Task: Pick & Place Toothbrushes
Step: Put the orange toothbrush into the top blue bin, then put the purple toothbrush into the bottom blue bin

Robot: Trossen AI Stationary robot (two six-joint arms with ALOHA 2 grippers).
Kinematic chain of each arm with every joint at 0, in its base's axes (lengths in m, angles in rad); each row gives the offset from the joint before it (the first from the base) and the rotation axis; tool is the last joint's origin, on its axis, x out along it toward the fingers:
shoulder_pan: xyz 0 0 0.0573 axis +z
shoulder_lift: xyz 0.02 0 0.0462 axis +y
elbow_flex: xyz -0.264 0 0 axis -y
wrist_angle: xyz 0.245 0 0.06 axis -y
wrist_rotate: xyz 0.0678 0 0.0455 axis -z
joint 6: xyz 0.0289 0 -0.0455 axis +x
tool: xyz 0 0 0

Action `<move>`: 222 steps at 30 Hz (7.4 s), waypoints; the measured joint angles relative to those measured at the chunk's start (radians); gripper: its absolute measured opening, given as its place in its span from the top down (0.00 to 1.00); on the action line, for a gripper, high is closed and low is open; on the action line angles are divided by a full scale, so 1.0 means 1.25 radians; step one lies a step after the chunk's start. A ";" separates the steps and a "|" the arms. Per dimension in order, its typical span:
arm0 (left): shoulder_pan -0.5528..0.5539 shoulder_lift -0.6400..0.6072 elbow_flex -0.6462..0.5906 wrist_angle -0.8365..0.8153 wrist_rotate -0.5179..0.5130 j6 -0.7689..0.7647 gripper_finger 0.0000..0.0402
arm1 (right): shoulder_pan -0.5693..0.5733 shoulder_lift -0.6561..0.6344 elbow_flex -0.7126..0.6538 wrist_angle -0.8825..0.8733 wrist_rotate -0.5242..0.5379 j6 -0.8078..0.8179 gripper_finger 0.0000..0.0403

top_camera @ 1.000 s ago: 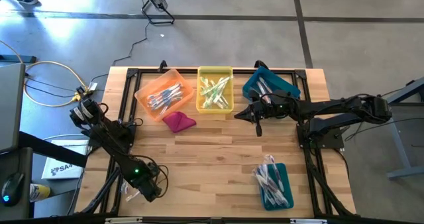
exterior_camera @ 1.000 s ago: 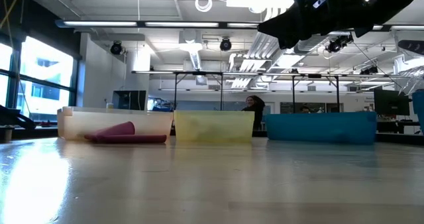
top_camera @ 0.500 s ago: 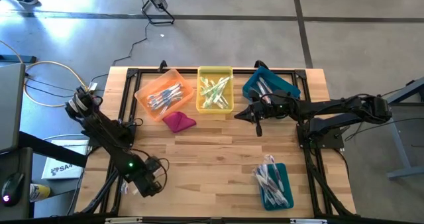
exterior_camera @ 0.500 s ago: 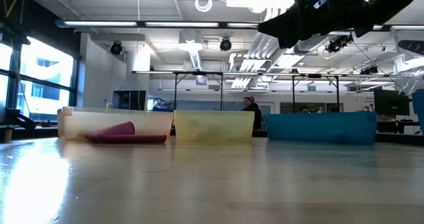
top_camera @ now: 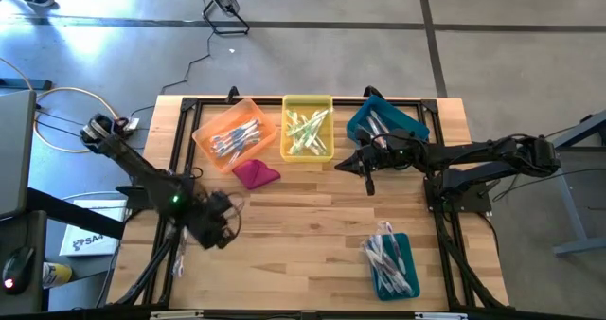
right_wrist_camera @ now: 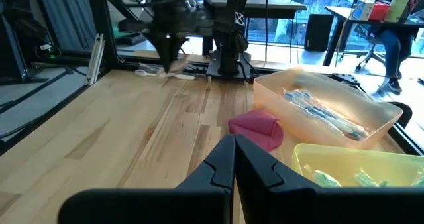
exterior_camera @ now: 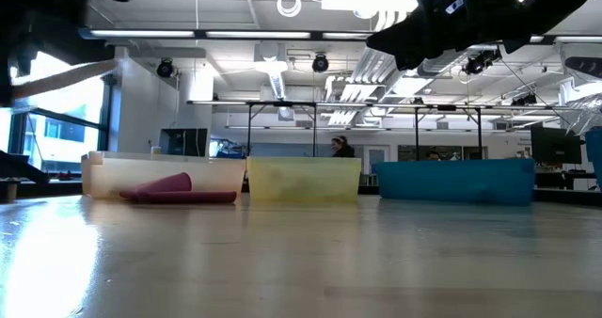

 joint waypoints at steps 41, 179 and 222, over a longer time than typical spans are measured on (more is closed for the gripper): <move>0.781 -0.033 0.002 0.690 0.297 1.408 0.99 | 0.000 0.010 -0.001 0.239 0.143 0.062 0.99; 1.039 0.147 0.058 0.796 0.584 1.437 0.50 | -0.414 0.216 0.278 -0.796 0.482 0.325 0.62; 0.310 -0.038 0.058 -0.208 0.314 0.215 1.00 | -0.097 0.418 0.278 -0.012 -0.371 0.023 0.99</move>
